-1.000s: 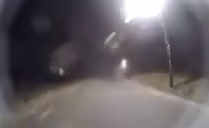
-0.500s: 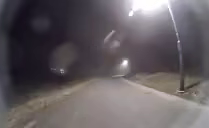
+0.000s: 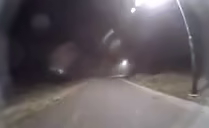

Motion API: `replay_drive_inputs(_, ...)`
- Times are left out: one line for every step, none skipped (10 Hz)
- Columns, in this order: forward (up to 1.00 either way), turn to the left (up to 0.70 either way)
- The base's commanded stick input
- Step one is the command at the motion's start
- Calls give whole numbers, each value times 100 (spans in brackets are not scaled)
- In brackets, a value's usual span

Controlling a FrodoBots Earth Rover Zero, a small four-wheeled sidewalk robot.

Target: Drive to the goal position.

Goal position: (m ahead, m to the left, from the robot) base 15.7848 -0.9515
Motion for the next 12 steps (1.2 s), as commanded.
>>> replay_drive_inputs(100, 0)
replay_drive_inputs(100, -3)
replay_drive_inputs(100, -4)
replay_drive_inputs(100, -4)
replay_drive_inputs(100, -4)
replay_drive_inputs(100, -4)
replay_drive_inputs(100, -4)
replay_drive_inputs(100, -4)
replay_drive_inputs(100, -4)
replay_drive_inputs(100, -4)
replay_drive_inputs(100, -4)
replay_drive_inputs(100, -4)
